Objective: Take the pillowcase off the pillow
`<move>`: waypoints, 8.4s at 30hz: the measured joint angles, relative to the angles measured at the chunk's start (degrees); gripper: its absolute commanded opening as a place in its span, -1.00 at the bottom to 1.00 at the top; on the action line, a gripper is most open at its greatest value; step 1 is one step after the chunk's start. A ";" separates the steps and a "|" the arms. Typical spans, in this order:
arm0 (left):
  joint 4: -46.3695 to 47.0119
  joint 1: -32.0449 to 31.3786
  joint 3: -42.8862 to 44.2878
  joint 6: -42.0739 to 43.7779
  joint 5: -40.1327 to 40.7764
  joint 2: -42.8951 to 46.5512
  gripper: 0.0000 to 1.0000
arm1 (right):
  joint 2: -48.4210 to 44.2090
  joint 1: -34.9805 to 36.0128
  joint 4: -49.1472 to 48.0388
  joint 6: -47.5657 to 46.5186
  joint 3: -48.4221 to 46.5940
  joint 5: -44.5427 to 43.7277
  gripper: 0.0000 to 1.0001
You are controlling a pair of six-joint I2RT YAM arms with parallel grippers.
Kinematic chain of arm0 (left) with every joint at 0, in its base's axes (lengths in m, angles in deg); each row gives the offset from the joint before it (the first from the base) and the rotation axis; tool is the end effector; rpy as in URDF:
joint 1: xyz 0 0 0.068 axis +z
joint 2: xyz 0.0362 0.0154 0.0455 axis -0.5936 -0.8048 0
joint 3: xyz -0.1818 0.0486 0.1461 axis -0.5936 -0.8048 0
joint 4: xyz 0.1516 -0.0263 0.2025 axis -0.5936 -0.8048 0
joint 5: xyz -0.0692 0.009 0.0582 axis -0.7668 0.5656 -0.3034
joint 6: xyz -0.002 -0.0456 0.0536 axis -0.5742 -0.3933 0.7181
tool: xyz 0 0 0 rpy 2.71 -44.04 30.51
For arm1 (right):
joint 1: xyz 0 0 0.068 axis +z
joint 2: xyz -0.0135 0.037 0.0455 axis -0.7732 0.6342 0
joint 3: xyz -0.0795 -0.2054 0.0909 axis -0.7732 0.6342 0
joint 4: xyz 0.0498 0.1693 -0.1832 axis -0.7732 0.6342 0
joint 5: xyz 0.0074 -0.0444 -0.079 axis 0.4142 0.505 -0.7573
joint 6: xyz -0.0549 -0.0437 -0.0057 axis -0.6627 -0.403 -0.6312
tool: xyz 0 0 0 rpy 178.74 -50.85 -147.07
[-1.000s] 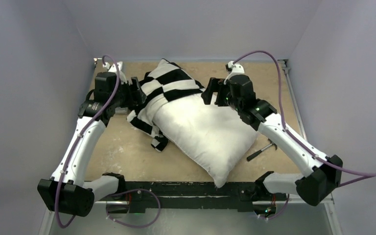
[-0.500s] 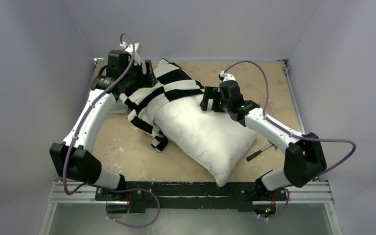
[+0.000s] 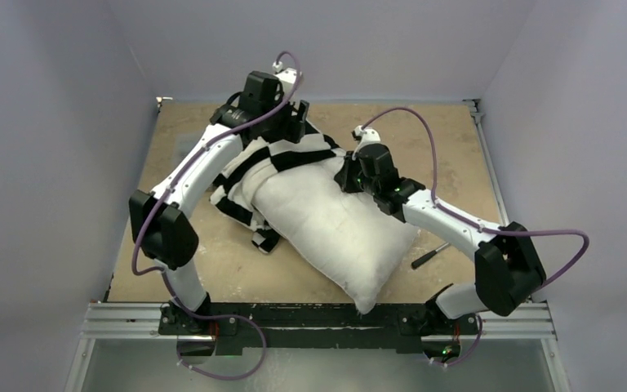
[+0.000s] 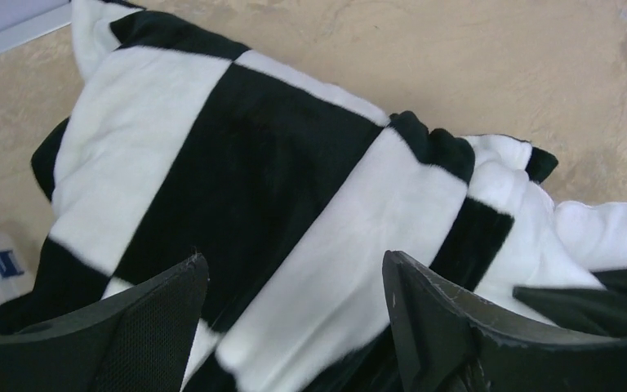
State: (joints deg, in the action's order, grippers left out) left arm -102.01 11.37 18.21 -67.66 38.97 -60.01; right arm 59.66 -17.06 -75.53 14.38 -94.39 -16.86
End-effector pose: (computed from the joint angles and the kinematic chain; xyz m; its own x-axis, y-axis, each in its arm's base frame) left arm 0.3640 -0.1724 0.3199 -0.5806 0.1501 -0.8002 0.3887 0.9147 -0.1104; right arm 0.2892 0.1897 0.2183 -0.5931 0.1292 -0.7947 -0.2990 0.8811 0.3663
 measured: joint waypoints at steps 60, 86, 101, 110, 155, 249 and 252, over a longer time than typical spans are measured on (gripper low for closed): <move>-1.07 7.28 12.07 -7.85 -5.38 -14.88 -0.95 | -22.88 10.29 12.35 8.02 -3.89 -25.07 -1.00; 2.67 4.28 -7.89 -8.13 -0.46 13.77 0.30 | -9.62 9.84 18.14 8.57 -19.58 -27.93 0.88; -2.75 4.28 -30.45 -12.85 1.14 31.04 0.45 | 2.16 20.46 26.64 10.08 -22.67 -21.14 0.98; -2.23 4.28 -36.57 -15.72 -0.28 35.06 0.45 | 6.25 22.23 27.78 13.68 -20.72 -20.98 0.98; 8.59 5.97 -38.05 -15.67 3.13 26.18 -1.00 | -8.35 8.92 17.49 10.73 -11.17 -16.09 -1.00; 7.52 16.96 -2.99 -9.51 3.39 -2.03 -1.00 | -26.18 6.27 18.64 0.28 -11.50 -9.84 -1.00; 6.58 16.87 -4.74 -9.01 4.35 0.85 -1.00 | -25.75 6.27 20.11 1.73 -15.91 -14.67 -1.00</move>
State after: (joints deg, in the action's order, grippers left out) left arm -95.43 28.25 13.47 -76.66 43.32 -59.15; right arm 33.92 -10.78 -55.42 16.11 -110.30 -31.52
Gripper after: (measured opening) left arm 0.031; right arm 0.025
